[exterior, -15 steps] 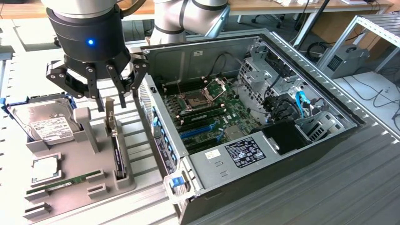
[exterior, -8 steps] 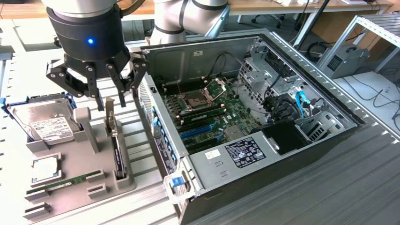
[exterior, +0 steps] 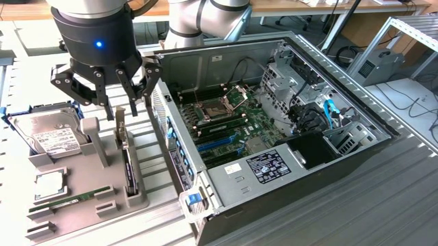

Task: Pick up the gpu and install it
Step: 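Pick up the gpu and move the gpu toward the slot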

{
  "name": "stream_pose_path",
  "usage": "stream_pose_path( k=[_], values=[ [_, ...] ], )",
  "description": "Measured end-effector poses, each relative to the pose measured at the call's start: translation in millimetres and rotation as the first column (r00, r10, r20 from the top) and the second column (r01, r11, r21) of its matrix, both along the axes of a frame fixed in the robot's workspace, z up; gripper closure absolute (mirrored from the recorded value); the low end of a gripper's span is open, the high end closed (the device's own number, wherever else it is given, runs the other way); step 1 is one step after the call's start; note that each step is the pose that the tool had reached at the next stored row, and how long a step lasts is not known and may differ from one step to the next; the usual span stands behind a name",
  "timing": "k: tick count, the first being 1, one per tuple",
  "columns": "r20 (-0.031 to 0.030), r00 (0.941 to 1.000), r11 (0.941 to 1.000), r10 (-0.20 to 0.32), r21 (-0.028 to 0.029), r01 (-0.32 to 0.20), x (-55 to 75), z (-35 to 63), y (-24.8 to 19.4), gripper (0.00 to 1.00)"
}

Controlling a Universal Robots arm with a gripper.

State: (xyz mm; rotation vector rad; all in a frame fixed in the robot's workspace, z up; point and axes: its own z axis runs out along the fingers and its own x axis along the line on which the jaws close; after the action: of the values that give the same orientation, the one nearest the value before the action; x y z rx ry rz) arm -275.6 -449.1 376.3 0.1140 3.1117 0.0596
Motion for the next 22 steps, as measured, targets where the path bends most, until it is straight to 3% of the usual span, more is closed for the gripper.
stream_pose_path(
  k=[7,22],
  values=[
    [0.0001,1.0,1.0,0.0,0.0,0.0,0.0,-0.1,2.6,0.58],
    [0.0,1.0,1.0,0.0,-0.0001,0.0,0.0,-4.8,3.8,0.58]
  ],
)
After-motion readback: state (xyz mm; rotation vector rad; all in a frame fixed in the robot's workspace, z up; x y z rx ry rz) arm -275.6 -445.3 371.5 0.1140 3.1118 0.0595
